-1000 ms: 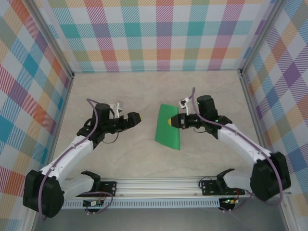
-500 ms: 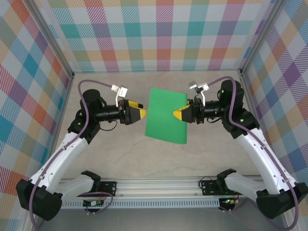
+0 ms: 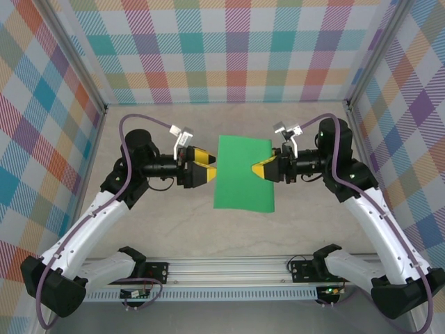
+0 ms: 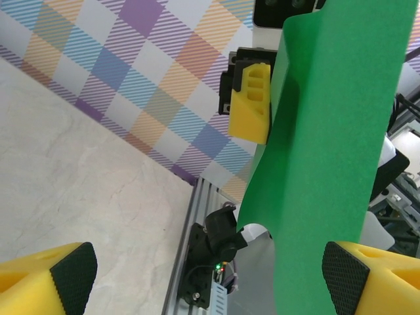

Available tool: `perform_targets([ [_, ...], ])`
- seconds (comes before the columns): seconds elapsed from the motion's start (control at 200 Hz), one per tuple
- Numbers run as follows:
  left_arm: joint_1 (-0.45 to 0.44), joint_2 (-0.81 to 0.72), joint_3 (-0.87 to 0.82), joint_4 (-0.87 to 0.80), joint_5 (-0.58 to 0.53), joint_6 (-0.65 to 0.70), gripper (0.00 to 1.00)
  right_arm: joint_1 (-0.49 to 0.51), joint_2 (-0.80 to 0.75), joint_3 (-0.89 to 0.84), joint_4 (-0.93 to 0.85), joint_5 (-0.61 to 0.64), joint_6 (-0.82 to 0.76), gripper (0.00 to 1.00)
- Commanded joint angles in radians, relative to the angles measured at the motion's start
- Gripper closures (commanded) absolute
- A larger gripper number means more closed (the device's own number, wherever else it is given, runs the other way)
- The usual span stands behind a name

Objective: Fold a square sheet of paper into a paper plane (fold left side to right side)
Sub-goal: Place a square sheet of paper at the center of the table.

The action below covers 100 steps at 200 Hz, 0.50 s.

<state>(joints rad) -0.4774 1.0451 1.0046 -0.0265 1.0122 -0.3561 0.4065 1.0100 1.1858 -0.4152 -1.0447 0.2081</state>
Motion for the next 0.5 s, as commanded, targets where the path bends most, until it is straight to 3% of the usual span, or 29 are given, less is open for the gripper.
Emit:
perform_targets([
  [0.0,-0.006,-0.018,0.034,-0.028,0.008,0.047,0.08,-0.015,-0.030,0.027,-0.063,0.007,-0.069,0.73],
  [0.2,-0.006,-0.028,0.052,-0.052,0.000,0.073,0.09,-0.047,-0.051,0.034,-0.096,0.027,-0.091,0.74],
  [0.495,-0.028,-0.014,0.051,-0.006,0.018,0.045,0.08,-0.046,-0.005,0.026,-0.005,-0.039,-0.007,0.73],
])
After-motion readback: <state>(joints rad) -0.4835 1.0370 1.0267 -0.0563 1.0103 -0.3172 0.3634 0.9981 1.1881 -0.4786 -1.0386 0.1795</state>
